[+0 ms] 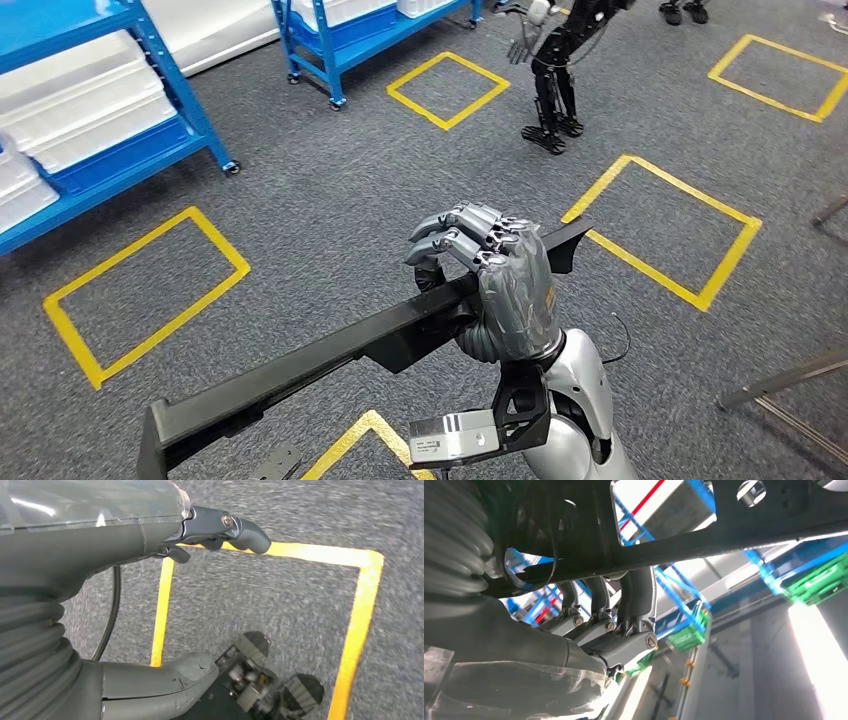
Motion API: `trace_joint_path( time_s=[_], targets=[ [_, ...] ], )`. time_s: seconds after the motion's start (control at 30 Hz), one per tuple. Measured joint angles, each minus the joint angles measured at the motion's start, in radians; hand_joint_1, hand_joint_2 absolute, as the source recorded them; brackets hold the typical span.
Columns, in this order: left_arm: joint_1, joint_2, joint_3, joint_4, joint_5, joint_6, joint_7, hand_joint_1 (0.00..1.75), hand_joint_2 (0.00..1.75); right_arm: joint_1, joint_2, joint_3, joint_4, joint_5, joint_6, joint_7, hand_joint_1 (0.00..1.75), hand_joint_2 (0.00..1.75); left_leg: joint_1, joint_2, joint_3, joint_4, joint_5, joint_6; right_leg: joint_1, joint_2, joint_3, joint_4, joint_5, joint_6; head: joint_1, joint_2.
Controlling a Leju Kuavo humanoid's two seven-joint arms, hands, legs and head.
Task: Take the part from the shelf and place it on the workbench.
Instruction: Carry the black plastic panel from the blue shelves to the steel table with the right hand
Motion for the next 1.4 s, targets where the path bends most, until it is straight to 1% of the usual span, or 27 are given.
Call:
trace_joint_path(
  time_s=[0.07, 0.13, 0.17, 0.2, 0.27, 0.3, 0.33, 0.4, 0.47, 0.53, 0.6, 0.67, 0.7, 0.73, 0.8, 0.87, 0.9, 0.97, 1.03, 1.07, 1.13, 1.17, 1.2, 1.23, 1.27, 1.33, 1.4],
  targets=[
    [-0.001, -0.001, -0.001, -0.002, 0.0, 0.001, 0.001, 0.0, 1.75, 0.001, -0.001, -0.001, -0.005, 0.0, 0.0, -0.001, 1.75, 1.75, 0.005, -0.052, -0.035, 0.084, -0.056, -0.006, -0.003, 0.02, 0.001, -0.005, 0.005, -0.01, 0.0, 0.0],
    [0.001, -0.001, -0.003, -0.004, 0.001, 0.001, 0.005, 0.0, 1.75, 0.004, -0.001, -0.001, -0.007, 0.001, 0.0, -0.002, 1.75, 1.75, 0.007, -0.084, -0.095, 0.217, -0.115, -0.009, -0.001, 0.044, -0.001, -0.005, 0.007, -0.015, 0.0, 0.0],
    [0.001, -0.001, -0.004, -0.005, 0.001, 0.001, 0.009, 0.0, 1.75, 0.006, -0.002, -0.001, -0.009, 0.001, 0.0, -0.002, 1.75, 1.75, 0.006, -0.089, -0.116, 0.26, -0.124, -0.009, 0.0, 0.058, -0.001, -0.004, 0.007, -0.015, 0.0, 0.0],
    [0.001, -0.001, -0.007, -0.007, 0.002, 0.001, 0.013, 0.0, 1.75, 0.008, -0.002, -0.001, -0.013, 0.003, 0.002, -0.001, 1.75, 1.75, 0.006, -0.091, -0.122, 0.268, -0.112, -0.007, 0.001, 0.072, -0.001, -0.003, 0.008, -0.016, 0.0, 0.0],
    [0.0, -0.001, -0.014, -0.014, 0.003, 0.0, 0.02, 0.0, 1.75, 0.011, -0.002, -0.002, -0.024, 0.006, 0.006, 0.001, 1.75, 1.75, 0.006, -0.104, -0.081, 0.173, -0.043, 0.0, 0.002, 0.1, 0.001, 0.001, 0.008, -0.015, 0.0, 0.0],
    [-0.001, -0.001, -0.017, -0.018, 0.003, 0.0, 0.022, 0.0, 1.75, 0.011, -0.002, -0.002, -0.029, 0.008, 0.007, 0.001, 1.75, 1.75, 0.007, -0.13, -0.052, 0.106, -0.012, 0.004, 0.001, 0.112, 0.0, 0.003, 0.008, -0.014, 0.0, 0.0],
    [-0.002, -0.001, -0.021, -0.021, 0.003, 0.0, 0.023, 0.0, 1.75, 0.012, -0.003, -0.003, -0.034, 0.009, 0.008, 0.002, 1.75, 1.75, 0.008, -0.155, -0.028, 0.048, 0.009, 0.008, 0.001, 0.124, -0.002, 0.005, 0.009, -0.011, 0.0, 0.0],
    [-0.002, -0.002, -0.025, -0.024, 0.004, 0.0, 0.025, 0.0, 1.75, 0.014, -0.003, -0.004, -0.041, 0.012, 0.007, 0.003, 1.75, 1.75, 0.008, -0.185, -0.009, 0.001, 0.017, 0.012, -0.003, 0.146, -0.011, 0.004, 0.017, 0.001, 0.0, 0.0],
    [-0.002, -0.004, -0.028, -0.028, 0.004, -0.001, 0.027, 0.0, 1.75, 0.018, -0.004, -0.007, -0.049, 0.012, 0.007, 0.004, 1.75, 1.75, 0.008, -0.165, -0.006, -0.01, 0.026, 0.021, -0.007, 0.163, -0.018, -0.002, 0.025, 0.017, 0.0, 0.0],
    [-0.004, -0.007, -0.032, -0.031, 0.005, -0.002, 0.027, 0.0, 1.75, 0.019, -0.005, -0.01, -0.057, 0.012, 0.007, 0.005, 1.75, 1.75, 0.011, -0.137, -0.001, -0.027, 0.039, 0.034, -0.001, 0.124, -0.034, 0.026, 0.005, 0.026, 0.0, 0.0],
    [-0.004, -0.008, -0.034, -0.032, 0.006, -0.002, 0.027, 0.0, 1.75, 0.019, -0.006, -0.011, -0.061, 0.012, 0.007, 0.006, 1.75, 1.75, 0.008, -0.107, 0.001, -0.035, 0.045, 0.043, 0.003, 0.06, -0.082, 0.127, -0.055, 0.028, 0.001, 0.0],
    [-0.001, -0.008, -0.035, -0.033, 0.007, -0.002, 0.027, 0.0, 1.75, 0.022, -0.008, -0.011, -0.062, 0.012, 0.007, 0.008, 1.75, 1.75, 0.004, -0.075, -0.002, -0.034, 0.044, 0.045, 0.0, 0.037, -0.134, 0.24, -0.101, 0.032, 0.001, 0.0],
    [-0.001, -0.008, -0.035, -0.033, 0.007, -0.002, 0.027, 0.0, 1.75, 0.024, -0.009, -0.011, -0.062, 0.012, 0.007, 0.009, 1.75, 1.75, 0.003, -0.06, -0.003, -0.033, 0.043, 0.045, -0.001, 0.034, -0.14, 0.259, -0.101, 0.033, 0.0, 0.0],
    [-0.001, -0.008, -0.036, -0.033, 0.008, -0.002, 0.027, 0.0, 1.75, 0.025, -0.01, -0.011, -0.062, 0.012, 0.007, 0.009, 1.75, 1.75, 0.003, -0.046, -0.003, -0.032, 0.042, 0.044, -0.002, 0.03, -0.125, 0.237, -0.083, 0.034, 0.001, 0.0],
    [-0.003, -0.01, -0.039, -0.034, 0.008, -0.002, 0.027, 0.0, 1.75, 0.025, -0.011, -0.011, -0.062, 0.012, 0.007, 0.01, 1.75, 1.75, 0.002, -0.024, 0.0, -0.03, 0.037, 0.039, 0.0, 0.002, -0.047, 0.104, -0.029, 0.03, 0.001, 0.0],
    [-0.004, -0.01, -0.043, -0.036, 0.008, -0.002, 0.027, 0.0, 1.75, 0.025, -0.012, -0.011, -0.064, 0.012, 0.007, 0.01, 1.75, 1.75, -0.002, -0.008, 0.001, -0.026, 0.031, 0.03, 0.008, -0.026, 0.009, 0.002, -0.001, 0.02, 0.0, 0.0],
    [-0.004, -0.011, -0.044, -0.037, 0.008, -0.001, 0.027, 0.0, 1.75, 0.024, -0.012, -0.011, -0.065, 0.012, 0.007, 0.01, 1.75, 1.75, -0.004, -0.001, 0.002, -0.025, 0.029, 0.025, 0.013, -0.029, 0.015, -0.013, -0.001, 0.015, 0.0, 0.0],
    [-0.006, -0.013, -0.047, -0.038, 0.008, -0.001, 0.027, 0.0, 1.75, 0.024, -0.012, -0.012, -0.068, 0.012, 0.007, 0.01, 1.75, 1.75, -0.005, 0.013, 0.003, -0.025, 0.026, 0.015, 0.015, -0.008, 0.013, -0.014, 0.003, 0.005, 0.0, 0.0],
    [-0.007, -0.014, -0.049, -0.04, 0.007, 0.0, 0.027, 0.0, 1.75, 0.024, -0.012, -0.013, -0.073, 0.012, 0.006, 0.01, 1.75, 1.75, -0.001, -0.013, -0.006, 0.003, 0.001, 0.005, 0.01, 0.011, 0.014, -0.021, 0.009, -0.006, 0.0, 0.0],
    [-0.007, -0.015, -0.05, -0.042, 0.007, 0.0, 0.027, 0.0, 1.75, 0.024, -0.012, -0.013, -0.074, 0.012, 0.006, 0.01, 1.75, 1.75, 0.002, -0.039, -0.023, 0.045, -0.026, 0.002, 0.007, 0.02, 0.016, -0.024, 0.012, -0.012, 0.0, 0.0],
    [-0.004, -0.015, -0.05, -0.044, 0.007, 0.0, 0.029, 0.0, 1.75, 0.024, -0.012, -0.013, -0.076, 0.012, 0.005, 0.01, 1.75, 1.75, 0.004, -0.082, -0.082, 0.177, -0.092, -0.002, 0.007, 0.04, 0.014, -0.024, 0.013, -0.02, 0.0, 0.0],
    [-0.001, -0.015, -0.05, -0.044, 0.007, -0.001, 0.031, 0.0, 1.75, 0.025, -0.012, -0.013, -0.076, 0.012, 0.005, 0.01, 1.75, 1.75, 0.004, -0.088, -0.11, 0.235, -0.111, -0.003, 0.008, 0.053, 0.013, -0.023, 0.014, -0.021, 0.0, 0.0],
    [0.001, -0.015, -0.051, -0.044, 0.008, -0.002, 0.034, 0.0, 1.75, 0.026, -0.012, -0.014, -0.076, 0.013, 0.005, 0.01, 1.75, 1.75, 0.004, -0.09, -0.125, 0.265, -0.112, -0.003, 0.009, 0.066, 0.012, -0.021, 0.014, -0.021, 0.0, 0.0],
    [0.003, -0.015, -0.052, -0.045, 0.009, -0.004, 0.035, 0.0, 1.75, 0.026, -0.012, -0.015, -0.076, 0.013, 0.005, 0.01, 1.75, 1.75, 0.004, -0.092, -0.124, 0.257, -0.094, -0.001, 0.01, 0.081, 0.012, -0.019, 0.014, -0.021, 0.0, 0.0],
    [0.003, -0.015, -0.054, -0.046, 0.011, -0.005, 0.037, 0.0, 1.75, 0.026, -0.012, -0.016, -0.076, 0.014, 0.004, 0.01, 1.75, 1.75, 0.004, -0.098, -0.104, 0.211, -0.059, 0.002, 0.01, 0.094, 0.011, -0.016, 0.014, -0.021, 0.0, 0.0],
    [0.003, -0.014, -0.058, -0.049, 0.016, -0.006, 0.039, 0.0, 1.75, 0.026, -0.012, -0.021, -0.078, 0.017, 0.004, 0.01, 1.75, 1.75, 0.006, -0.147, -0.045, 0.074, 0.007, 0.01, 0.009, 0.119, 0.009, -0.011, 0.015, -0.018, 0.0, 0.0],
    [0.003, -0.014, -0.062, -0.052, 0.02, -0.006, 0.042, 0.0, 1.75, 0.026, -0.012, -0.023, -0.079, 0.019, 0.002, 0.01, 1.75, 1.75, 0.005, -0.191, -0.012, -0.002, 0.029, 0.016, 0.005, 0.142, 0.0, -0.008, 0.019, -0.007, 0.0, 0.0]
  ],
)
